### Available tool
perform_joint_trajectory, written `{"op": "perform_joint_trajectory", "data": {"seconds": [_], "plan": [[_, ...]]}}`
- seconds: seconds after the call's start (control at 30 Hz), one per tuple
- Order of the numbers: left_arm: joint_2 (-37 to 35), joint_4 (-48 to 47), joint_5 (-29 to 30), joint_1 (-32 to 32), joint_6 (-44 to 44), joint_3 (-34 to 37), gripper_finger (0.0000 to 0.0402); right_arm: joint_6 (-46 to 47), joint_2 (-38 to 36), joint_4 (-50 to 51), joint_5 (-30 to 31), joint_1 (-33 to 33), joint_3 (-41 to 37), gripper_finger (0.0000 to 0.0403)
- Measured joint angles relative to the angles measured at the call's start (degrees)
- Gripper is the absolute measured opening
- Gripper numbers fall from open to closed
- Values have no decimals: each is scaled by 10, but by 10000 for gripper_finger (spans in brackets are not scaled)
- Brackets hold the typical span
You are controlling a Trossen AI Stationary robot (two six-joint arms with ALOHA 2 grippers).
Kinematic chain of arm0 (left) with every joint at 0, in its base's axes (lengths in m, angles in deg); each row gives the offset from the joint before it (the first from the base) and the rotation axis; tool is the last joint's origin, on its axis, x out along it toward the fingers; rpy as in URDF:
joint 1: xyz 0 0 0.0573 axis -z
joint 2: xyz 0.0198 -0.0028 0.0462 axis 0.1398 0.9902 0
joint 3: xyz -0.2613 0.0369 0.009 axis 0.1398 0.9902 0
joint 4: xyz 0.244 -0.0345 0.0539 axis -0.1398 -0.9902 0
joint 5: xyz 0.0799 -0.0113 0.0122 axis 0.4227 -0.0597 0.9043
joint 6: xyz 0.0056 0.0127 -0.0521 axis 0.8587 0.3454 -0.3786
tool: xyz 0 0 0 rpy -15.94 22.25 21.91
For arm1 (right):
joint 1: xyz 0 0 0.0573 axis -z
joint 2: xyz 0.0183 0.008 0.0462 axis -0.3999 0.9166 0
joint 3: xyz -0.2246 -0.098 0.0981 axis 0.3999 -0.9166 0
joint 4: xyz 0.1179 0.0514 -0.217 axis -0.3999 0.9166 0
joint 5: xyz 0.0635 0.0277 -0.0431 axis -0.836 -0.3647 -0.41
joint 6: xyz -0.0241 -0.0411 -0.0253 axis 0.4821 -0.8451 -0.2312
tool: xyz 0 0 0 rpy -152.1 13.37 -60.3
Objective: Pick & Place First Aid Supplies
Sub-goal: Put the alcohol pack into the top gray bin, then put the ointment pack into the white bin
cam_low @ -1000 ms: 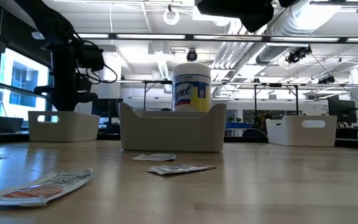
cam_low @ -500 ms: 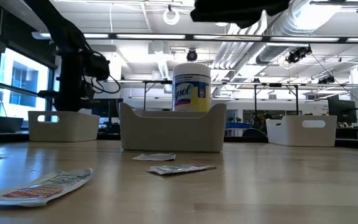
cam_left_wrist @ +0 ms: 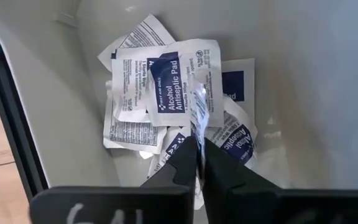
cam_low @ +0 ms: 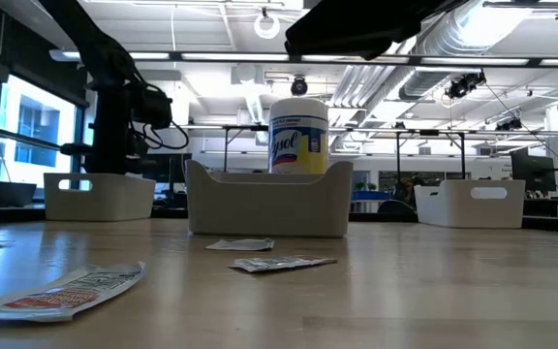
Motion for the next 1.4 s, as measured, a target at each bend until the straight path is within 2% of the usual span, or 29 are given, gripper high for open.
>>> {"op": "perform_joint_trajectory", "data": {"seconds": [0.2,0.37,0.57,0.73,0.9,1.03,1.13,1.27,1.4], "plan": [[0,-15,-8,0,2,-9,70,0,0,0,-16,0,0,131],[-6,-84,-6,0,20,-63,118,2,0,0,-14,0,0,131],[-33,-170,-41,21,37,-141,128,2,0,2,-14,0,0,131],[-98,-202,-45,90,48,-158,128,2,0,7,-14,0,0,131],[-197,-226,-63,225,13,-143,128,2,0,7,-14,0,0,131],[-273,-200,-66,381,-50,-102,128,2,0,7,-14,0,0,131],[-314,-140,-47,510,-97,-50,128,2,0,7,-14,0,0,131],[-323,-12,4,684,-133,25,128,2,0,7,-14,0,0,131],[-280,107,27,807,-113,74,128,7,0,6,-14,0,0,131]]}}
